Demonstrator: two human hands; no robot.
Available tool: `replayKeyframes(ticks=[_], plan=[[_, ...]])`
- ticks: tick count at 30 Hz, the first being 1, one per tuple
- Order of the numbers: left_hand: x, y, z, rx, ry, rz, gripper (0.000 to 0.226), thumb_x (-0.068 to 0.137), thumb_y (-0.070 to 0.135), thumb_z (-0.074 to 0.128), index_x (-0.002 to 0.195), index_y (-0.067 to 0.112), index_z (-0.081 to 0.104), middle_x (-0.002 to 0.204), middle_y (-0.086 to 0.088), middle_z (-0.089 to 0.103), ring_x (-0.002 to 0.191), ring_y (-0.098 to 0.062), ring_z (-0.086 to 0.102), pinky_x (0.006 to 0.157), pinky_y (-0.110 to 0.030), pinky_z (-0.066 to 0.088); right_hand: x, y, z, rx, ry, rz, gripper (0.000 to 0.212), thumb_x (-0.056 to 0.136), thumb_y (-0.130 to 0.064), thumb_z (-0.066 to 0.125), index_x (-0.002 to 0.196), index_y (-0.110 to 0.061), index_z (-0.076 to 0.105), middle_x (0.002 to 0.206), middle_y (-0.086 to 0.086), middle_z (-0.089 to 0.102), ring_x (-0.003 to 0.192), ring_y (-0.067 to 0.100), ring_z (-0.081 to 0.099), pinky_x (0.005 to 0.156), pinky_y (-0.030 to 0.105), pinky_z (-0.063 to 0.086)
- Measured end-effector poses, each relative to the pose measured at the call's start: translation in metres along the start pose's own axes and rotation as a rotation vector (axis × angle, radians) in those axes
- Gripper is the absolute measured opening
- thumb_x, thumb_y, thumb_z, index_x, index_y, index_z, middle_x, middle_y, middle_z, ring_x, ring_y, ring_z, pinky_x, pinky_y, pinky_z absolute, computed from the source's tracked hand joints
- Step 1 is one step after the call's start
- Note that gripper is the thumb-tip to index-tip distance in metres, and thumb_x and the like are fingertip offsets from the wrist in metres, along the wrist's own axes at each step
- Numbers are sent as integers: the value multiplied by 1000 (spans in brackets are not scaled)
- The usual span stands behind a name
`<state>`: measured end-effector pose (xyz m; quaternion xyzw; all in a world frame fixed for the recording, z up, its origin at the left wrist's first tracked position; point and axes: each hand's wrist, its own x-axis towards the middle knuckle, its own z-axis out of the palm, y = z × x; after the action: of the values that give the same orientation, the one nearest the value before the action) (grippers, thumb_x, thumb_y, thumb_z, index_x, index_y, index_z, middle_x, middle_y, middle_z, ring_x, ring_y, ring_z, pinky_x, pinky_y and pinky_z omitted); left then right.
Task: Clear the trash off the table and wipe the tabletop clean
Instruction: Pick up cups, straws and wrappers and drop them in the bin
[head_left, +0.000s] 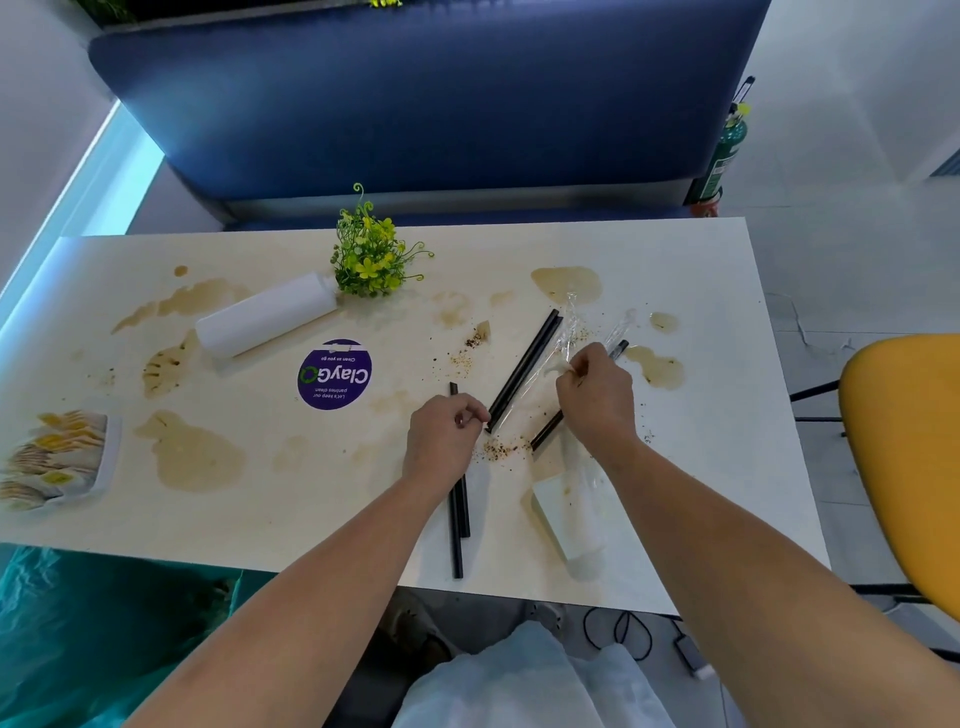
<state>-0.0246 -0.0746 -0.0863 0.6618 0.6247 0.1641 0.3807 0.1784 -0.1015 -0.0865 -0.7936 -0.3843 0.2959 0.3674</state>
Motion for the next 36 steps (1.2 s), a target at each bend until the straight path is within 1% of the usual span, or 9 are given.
replayKeyframes(ticks=[5,8,11,15,19,24,28,32,36], plan=[[10,16,8,-21,15,20,24,86,6,67,78,25,78,63,10,64,48,-2,54,44,-10,36,2,6,-9,26,14,-38,21,91,-4,45,99,-17,60,85,12,62,79,31,60,70,42,53],[18,23,16,43,-13,33,15,86,13,67,87,24,76,81,2,68,64,-8,63,52,-12,45,10,12,-11,-23,31,-28,21,91,-2,46,99,-11,63,98,6,59,92,25,58,77,36,51],[24,25,24,197,-76,77,10,89,24,70,98,23,72,103,3,55,77,-5,55,60,-10,40,19,17,-10,-79,28,-49,18,93,-9,50,105,-6,63,106,2,55,100,21,55,81,27,43],[30,27,31,408,-111,107,19,94,29,67,109,18,66,110,3,45,84,-16,55,71,-29,49,27,20,-5,-231,-23,-159,24,97,-28,58,106,-5,60,106,4,53,103,20,48,81,30,40],[38,32,35,512,-123,114,19,95,27,65,109,15,67,112,-1,45,83,-18,54,70,-32,50,35,22,0,-389,-76,-237,29,100,-27,58,113,-2,58,110,10,52,106,27,47,79,30,40],[44,29,36,553,-147,105,20,98,27,62,110,13,69,113,-4,49,84,-19,54,69,-29,45,42,23,4,-456,-124,-146,23,99,-25,59,87,-9,49,99,4,40,103,27,47,75,31,38],[48,28,36,583,-148,112,20,100,26,60,111,13,71,115,-4,52,84,-18,52,70,-29,46,47,21,6,-488,-190,-77,28,97,-28,65,83,-10,48,103,4,36,104,28,47,80,38,49],[50,32,37,620,-140,117,21,102,18,55,108,15,75,113,-4,55,86,-21,60,73,-31,54,48,21,10,-514,-194,-59,17,94,-12,62,82,-8,50,101,6,37,101,28,46,73,36,46],[49,33,37,572,-121,97,21,99,19,56,100,17,76,110,-2,57,83,-21,60,69,-26,45,49,21,13,-517,-184,-33,16,90,5,52,78,-7,51,97,8,38,94,29,47,65,34,41]])
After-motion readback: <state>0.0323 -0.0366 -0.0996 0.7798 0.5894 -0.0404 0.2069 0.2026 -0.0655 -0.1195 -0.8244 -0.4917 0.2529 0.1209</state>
